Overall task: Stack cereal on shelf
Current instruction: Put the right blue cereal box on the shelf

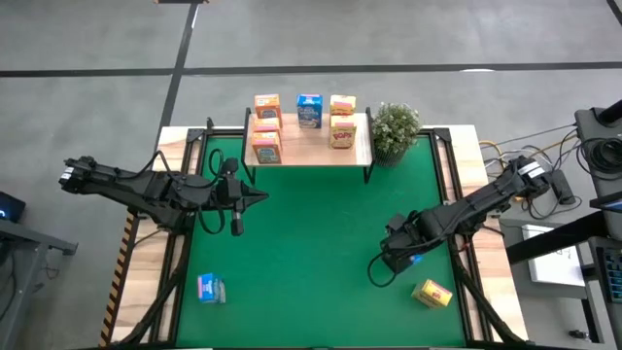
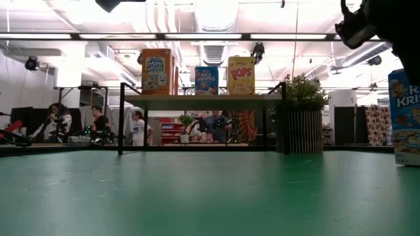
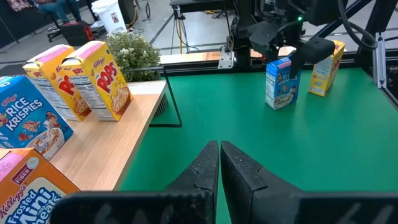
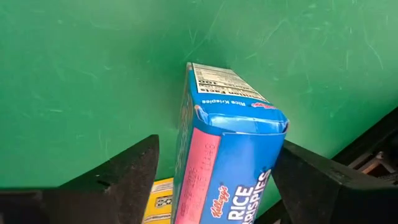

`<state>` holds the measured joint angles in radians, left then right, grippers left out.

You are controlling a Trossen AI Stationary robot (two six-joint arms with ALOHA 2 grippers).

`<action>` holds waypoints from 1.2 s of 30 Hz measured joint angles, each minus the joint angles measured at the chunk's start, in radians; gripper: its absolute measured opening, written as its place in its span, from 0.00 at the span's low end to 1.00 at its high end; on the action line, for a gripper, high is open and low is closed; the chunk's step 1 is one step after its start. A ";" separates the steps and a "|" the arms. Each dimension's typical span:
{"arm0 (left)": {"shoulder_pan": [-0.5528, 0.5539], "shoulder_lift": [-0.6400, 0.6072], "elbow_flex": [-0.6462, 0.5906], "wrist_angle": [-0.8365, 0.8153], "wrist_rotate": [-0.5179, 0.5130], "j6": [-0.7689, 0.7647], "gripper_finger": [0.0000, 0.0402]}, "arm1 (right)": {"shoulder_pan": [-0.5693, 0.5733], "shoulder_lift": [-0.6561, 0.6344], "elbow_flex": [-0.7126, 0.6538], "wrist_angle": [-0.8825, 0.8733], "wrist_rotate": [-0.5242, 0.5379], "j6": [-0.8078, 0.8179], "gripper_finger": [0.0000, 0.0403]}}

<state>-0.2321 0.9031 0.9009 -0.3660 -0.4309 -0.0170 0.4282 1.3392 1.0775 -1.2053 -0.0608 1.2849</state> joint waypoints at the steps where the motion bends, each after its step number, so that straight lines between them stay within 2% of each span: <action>1: 0.000 0.000 0.000 0.000 0.000 0.000 0.00 | 0.000 -0.003 0.000 0.000 0.000 0.003 0.67; 6: 0.000 0.000 0.000 0.000 0.000 0.000 0.00 | 0.000 -0.028 0.000 -0.001 0.000 0.014 0.59; 22: 0.000 0.000 0.000 0.000 0.000 0.000 0.00 | -0.001 -0.042 0.000 -0.001 0.001 0.023 0.43; 30: 0.000 0.005 0.000 0.001 0.000 0.000 0.00 | -0.001 -0.042 0.028 0.010 0.009 0.011 0.41; 36: 0.000 0.023 0.000 0.020 0.000 0.018 0.00 | -0.009 -0.042 0.115 0.013 0.098 -0.032 0.41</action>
<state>-0.2317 0.9258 0.9009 -0.3457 -0.4307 0.0011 0.4190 1.2968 1.1920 -1.1927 0.0376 1.2532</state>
